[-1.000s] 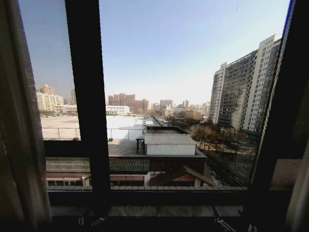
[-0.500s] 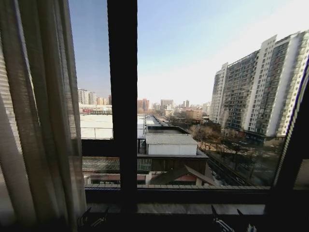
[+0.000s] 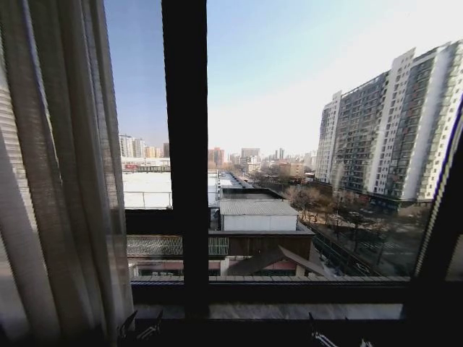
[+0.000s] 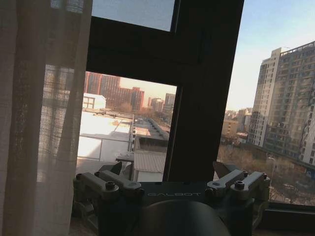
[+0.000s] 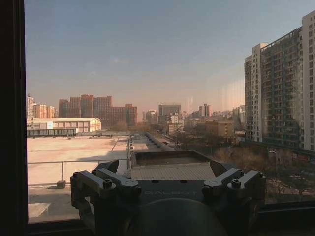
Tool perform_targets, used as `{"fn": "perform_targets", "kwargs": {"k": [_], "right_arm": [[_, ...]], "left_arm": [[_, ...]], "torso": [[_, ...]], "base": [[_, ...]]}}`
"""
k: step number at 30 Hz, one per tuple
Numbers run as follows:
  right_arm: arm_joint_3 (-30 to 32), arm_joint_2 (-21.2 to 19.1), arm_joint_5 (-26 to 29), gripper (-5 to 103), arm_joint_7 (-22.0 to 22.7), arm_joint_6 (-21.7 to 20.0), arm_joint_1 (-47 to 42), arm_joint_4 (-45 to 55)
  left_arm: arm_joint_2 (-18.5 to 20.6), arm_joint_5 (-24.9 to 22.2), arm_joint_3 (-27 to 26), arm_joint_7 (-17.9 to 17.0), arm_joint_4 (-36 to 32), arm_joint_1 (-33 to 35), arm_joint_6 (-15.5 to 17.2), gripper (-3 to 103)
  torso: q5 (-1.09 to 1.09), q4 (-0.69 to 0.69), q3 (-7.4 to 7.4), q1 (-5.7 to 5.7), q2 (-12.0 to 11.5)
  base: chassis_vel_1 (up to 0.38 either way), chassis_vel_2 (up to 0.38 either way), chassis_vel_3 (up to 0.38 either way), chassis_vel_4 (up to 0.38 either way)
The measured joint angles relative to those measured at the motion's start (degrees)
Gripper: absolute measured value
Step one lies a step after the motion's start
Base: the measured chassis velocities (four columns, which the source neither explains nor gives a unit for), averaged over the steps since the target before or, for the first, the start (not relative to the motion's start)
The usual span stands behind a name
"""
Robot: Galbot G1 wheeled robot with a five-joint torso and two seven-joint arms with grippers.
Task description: Open the curtains by pulling them apart, changing their state from closed to fully open.
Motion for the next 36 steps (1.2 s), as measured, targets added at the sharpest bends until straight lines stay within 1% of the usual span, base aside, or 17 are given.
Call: {"fn": "perform_targets", "kwargs": {"k": [6,14,19,24,25,27,28,29,31,32,33,35,36], "right_arm": [[0.63,-0.28,0.28,100,0.14,0.0,0.35,0.07],[0.7,-0.34,0.46,100,0.2,-0.02,0.36,0.39],[0.54,-0.6,2.0,100,-0.16,1.62,0.7,-0.28],[0.81,-1.12,2.96,100,-0.19,1.86,1.14,-0.6],[0.87,-1.27,3.05,100,-0.19,1.87,1.19,-0.66],[1.02,-1.48,3.17,100,-0.18,1.88,1.29,-0.73],[1.02,-1.48,3.17,100,-0.18,1.88,1.29,-0.73],[1.02,-1.47,3.17,100,-0.17,1.89,1.29,-0.74],[1.01,-1.41,3.15,100,-0.16,1.94,1.25,-0.73],[0.98,-1.36,3.13,100,-0.16,1.98,1.22,-0.67],[0.98,-1.36,3.13,100,-0.16,1.98,1.22,-0.67],[1.05,-1.33,3.1,100,-0.18,2.11,1.09,-0.59],[1.05,-1.33,3.1,100,-0.18,2.11,1.09,-0.59]], "left_arm": [[-0.14,0.0,0.21,0.05,0.1,-0.03,0.0,100],[-0.18,0.05,0.26,0.11,0.16,-0.01,0.0,100],[-0.09,0.05,0.2,0.12,0.27,-0.27,-0.03,100],[0.11,0.01,0.73,0.1,0.49,-1.39,0.09,100],[0.29,0.01,1.09,0.09,0.62,-2.09,0.35,100],[0.95,0.29,2.99,0.29,1.51,-5.4,1.29,100],[0.95,0.29,2.99,0.29,1.51,-5.4,1.29,100],[1.21,0.46,3.87,0.71,1.83,-6.79,1.7,100],[1.67,0.7,6.03,1.06,2.71,-9.35,2.73,100],[1.81,0.74,7.8,0.69,3.53,-11.35,3.42,100],[1.81,0.74,7.8,0.69,3.53,-11.35,3.42,100],[1.67,1.19,10.67,-1.86,5.64,-15.08,4.08,100],[1.67,1.19,10.67,-1.86,5.64,-15.08,4.08,100]], "torso": [[-0.01,0.0,0.0,0.0,0.0],[0.01,-0.01,0.0,0.0,0.0],[-0.02,0.01,0.0,0.01,0.0],[-0.04,0.01,0.0,0.01,0.01],[-0.03,0.03,0.0,0.01,0.0],[0.03,0.0,0.0,0.0,0.0],[0.03,0.0,0.0,0.0,0.0],[0.07,-0.02,0.0,0.0,0.0],[0.04,-0.03,0.0,0.0,0.0],[0.02,-0.03,0.0,0.0,0.0],[0.02,-0.03,0.0,0.0,0.0],[0.0,0.01,0.01,0.01,-0.01],[0.0,0.01,0.01,0.01,-0.01]], "base": [[0.214,0.196,-0.216,-0.212],[0.286,0.294,-0.291,-0.278],[0.276,0.275,-0.262,-0.268],[0.129,0.164,-0.144,-0.161],[0.044,0.021,-0.074,0.012],[0.0,0.0,0.0,0.0],[0.0,0.0,0.0,0.0],[0.0,0.0,0.0,0.0],[-0.054,-0.067,0.045,0.037],[-0.035,-0.044,0.068,0.025],[-0.035,-0.044,0.068,0.025],[0.0,0.0,0.0,0.0],[0.0,0.0,0.0,0.0]]}}
